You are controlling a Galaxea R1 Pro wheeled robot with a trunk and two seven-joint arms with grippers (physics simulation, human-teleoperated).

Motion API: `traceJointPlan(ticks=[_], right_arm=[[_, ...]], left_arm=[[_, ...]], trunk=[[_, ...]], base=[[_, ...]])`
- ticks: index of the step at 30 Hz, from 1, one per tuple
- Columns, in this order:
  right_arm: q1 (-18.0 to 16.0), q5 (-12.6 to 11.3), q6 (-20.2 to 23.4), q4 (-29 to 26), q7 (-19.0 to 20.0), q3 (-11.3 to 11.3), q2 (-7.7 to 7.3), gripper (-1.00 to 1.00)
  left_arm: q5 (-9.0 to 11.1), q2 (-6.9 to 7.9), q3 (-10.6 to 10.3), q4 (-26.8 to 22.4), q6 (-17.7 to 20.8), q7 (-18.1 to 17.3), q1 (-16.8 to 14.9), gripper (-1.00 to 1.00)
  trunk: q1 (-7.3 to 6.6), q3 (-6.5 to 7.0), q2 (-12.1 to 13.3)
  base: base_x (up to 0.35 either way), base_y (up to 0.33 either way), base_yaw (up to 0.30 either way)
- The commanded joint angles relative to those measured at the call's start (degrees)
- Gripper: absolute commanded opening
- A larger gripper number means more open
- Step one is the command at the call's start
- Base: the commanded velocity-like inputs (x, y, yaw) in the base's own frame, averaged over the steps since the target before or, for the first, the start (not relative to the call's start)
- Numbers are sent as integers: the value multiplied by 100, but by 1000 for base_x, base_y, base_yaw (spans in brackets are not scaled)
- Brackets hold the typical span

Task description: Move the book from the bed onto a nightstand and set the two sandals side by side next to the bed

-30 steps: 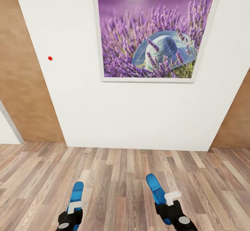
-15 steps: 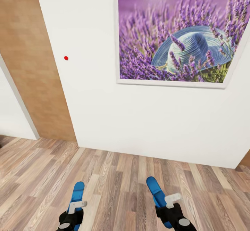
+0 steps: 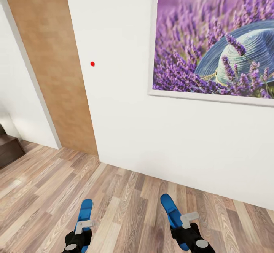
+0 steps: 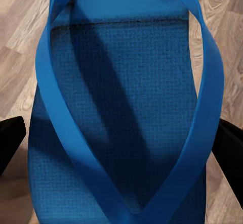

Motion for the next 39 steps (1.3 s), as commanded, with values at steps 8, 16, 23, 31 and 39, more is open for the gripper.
traceJointPlan(ticks=[8, 16, 23, 31, 39], right_arm=[[-6, -3, -6, 88, -52, 21, -8, -100], [-7, -20, -657, 654, -55, -2, -10, -100], [-7, -56, -1057, 1343, -59, -28, -5, -100], [-3, -40, -1765, 2428, -59, 1, 7, -100], [-4, -18, -2107, 2853, -59, 2, 5, -100]], left_arm=[[35, 1, -59, -3, -12, 26, -4, -100], [35, -1, -75, 4, -12, 26, -4, -100], [32, -57, -78, 6, -12, 26, 32, -100], [32, -94, -145, 6, -284, -41, 566, -100], [53, -95, -166, 6, -745, -103, 1054, -100]], trunk=[[4, -7, -4], [4, -7, -4], [4, -7, -4], [4, -7, -4], [4, -7, -4]], base=[[339, 0, 246], [339, 0, 54], [339, 0, 6], [334, 0, 1], [227, 0, 0]])
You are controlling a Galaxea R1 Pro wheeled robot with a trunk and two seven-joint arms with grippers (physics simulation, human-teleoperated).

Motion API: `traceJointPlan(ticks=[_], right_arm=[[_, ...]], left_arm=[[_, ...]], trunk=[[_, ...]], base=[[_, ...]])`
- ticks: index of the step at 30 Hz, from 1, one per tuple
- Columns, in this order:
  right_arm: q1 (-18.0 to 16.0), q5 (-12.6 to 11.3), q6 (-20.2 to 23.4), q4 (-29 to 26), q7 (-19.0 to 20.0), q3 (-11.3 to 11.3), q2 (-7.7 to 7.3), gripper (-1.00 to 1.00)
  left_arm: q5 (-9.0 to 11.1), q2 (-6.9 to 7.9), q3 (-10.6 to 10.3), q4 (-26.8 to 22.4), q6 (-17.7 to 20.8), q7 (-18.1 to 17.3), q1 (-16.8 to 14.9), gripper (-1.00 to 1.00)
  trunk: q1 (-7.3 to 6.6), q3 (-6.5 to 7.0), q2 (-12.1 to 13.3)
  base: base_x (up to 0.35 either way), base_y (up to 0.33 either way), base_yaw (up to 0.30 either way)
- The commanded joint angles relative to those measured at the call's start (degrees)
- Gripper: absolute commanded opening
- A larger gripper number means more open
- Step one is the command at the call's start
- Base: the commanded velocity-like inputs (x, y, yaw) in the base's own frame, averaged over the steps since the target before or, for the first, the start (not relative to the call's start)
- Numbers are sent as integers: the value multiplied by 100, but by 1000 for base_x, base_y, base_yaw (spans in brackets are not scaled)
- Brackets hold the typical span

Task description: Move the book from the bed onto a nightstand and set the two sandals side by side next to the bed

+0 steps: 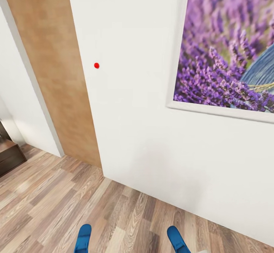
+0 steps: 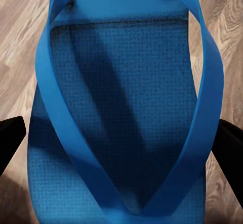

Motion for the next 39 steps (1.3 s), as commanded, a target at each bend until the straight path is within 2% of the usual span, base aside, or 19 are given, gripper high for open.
traceJointPlan(ticks=[1, 11, 20, 30, 39], right_arm=[[-5, -3, -27, 34, -50, 40, -9, -100], [-4, 1, -53, 109, -50, 47, -3, -100], [-3, 14, -62, 303, -50, 62, -3, -100], [-2, 18, -64, 344, -50, 65, -3, -100], [-2, 19, -64, 354, -50, 65, -3, -100]], left_arm=[[34, 2, -51, -5, -104, 34, 60, -100], [92, 11, -31, -5, -359, 29, 380, -100], [97, 28, -14, -5, -413, 30, 420, -100], [90, 36, -8, -5, -419, 31, 425, -100], [56, 19, -29, -5, -424, 24, 425, -100]], trunk=[[1, -6, -4], [1, -6, -4], [1, -6, -4], [1, -6, -4], [1, -6, -4]], base=[[64, 0, 0], [22, 0, 0], [33, 9, 21], [184, 75, 233], [43, 8, 286]])
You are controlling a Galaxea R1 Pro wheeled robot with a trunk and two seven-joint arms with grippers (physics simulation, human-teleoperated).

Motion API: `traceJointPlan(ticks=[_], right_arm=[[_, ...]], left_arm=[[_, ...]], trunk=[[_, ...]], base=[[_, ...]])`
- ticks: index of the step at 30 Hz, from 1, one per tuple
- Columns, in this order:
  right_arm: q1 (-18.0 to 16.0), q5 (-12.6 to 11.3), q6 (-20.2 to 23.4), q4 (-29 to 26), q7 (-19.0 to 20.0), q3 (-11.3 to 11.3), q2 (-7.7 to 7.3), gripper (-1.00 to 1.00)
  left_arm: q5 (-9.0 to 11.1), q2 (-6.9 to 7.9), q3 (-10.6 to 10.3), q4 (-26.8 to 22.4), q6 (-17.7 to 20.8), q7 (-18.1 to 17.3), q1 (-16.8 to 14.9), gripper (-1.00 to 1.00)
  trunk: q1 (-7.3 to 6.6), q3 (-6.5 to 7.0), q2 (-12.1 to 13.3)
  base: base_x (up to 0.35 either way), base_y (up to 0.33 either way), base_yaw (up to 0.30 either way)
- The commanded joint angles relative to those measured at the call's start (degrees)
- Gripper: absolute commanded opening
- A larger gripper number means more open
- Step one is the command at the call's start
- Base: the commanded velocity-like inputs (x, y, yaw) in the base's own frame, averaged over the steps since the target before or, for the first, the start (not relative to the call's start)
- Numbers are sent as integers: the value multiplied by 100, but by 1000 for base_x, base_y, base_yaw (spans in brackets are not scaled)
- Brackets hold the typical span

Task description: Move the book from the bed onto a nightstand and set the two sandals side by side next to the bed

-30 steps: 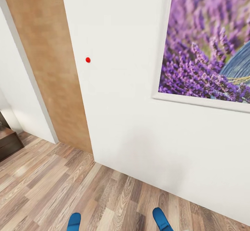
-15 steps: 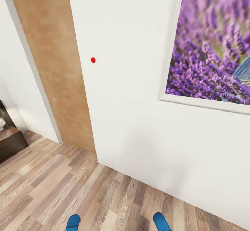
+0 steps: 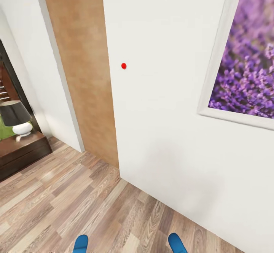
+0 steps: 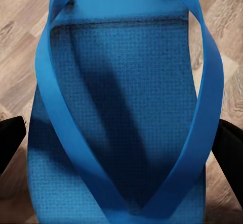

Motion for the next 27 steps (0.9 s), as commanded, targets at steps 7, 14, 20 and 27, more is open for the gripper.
traceJointPlan(ticks=[7, 14, 20, 27], right_arm=[[-3, -4, -9, 1, -49, 49, -1, -100], [-3, -4, -9, 2, -49, 49, 2, -100], [-2, -4, -9, 2, -49, 49, 2, -100], [-7, -4, -9, 32, -49, 52, 2, -100]], left_arm=[[1, -5, -52, -3, -5, 40, -3, -100], [-3, -6, -55, -3, -5, 41, -3, -100], [-10, -7, -61, -3, -5, 39, -3, -100], [-15, -7, -62, -3, -5, 40, -3, -100]], trunk=[[0, -7, -5], [0, -7, -5], [0, -7, -5], [0, -7, -5]], base=[[4, 1, 289], [1, 0, 289], [0, 0, 289], [1, 0, 289]])
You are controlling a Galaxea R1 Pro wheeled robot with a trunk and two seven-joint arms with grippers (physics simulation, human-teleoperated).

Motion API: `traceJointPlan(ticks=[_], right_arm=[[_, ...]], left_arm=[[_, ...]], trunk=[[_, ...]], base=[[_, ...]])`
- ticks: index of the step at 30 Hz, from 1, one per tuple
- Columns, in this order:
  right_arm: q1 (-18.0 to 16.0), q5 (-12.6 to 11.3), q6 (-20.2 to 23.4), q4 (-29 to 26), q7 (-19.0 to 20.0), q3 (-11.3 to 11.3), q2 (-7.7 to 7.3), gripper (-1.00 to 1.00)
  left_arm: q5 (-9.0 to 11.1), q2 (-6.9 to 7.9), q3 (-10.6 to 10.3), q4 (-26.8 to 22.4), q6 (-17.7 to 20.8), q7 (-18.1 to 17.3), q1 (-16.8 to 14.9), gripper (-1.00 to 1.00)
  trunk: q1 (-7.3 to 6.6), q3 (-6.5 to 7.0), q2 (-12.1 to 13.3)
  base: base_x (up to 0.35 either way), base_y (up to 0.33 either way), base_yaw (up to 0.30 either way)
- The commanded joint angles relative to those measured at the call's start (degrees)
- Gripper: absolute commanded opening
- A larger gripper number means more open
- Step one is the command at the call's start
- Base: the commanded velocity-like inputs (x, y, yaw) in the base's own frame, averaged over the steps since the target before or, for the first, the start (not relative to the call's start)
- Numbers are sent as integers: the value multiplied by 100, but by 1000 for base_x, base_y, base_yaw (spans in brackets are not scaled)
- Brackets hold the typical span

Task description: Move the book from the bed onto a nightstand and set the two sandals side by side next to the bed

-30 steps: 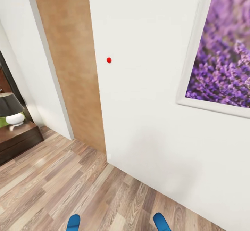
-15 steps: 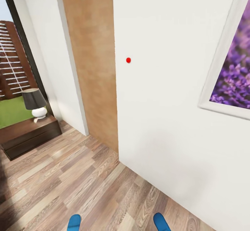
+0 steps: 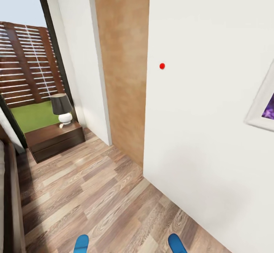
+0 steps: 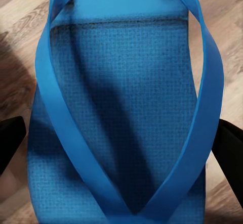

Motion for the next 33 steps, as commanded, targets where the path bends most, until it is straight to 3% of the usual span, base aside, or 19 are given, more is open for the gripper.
traceJointPlan(ticks=[1, 8, 22, 33], right_arm=[[-4, -3, -10, 3, -49, 45, -7, -100], [-3, -3, -10, 13, -49, 46, -7, -100], [-3, -4, -10, 14, -49, 46, 12, -100], [-2, 5, -10, 15, -49, 46, 61, -100]], left_arm=[[17, 2, -49, -3, -8, 41, -4, -100], [16, 2, -54, -3, -8, 41, -4, -100], [10, 2, -58, -3, -8, 40, -4, -100], [15, 2, -56, -3, -8, 39, -4, -100]], trunk=[[0, -7, -4], [0, -7, -4], [0, -7, -4], [0, -7, -4]], base=[[15, 0, 281], [132, 0, 133], [303, -57, 25], [316, -32, 211]])
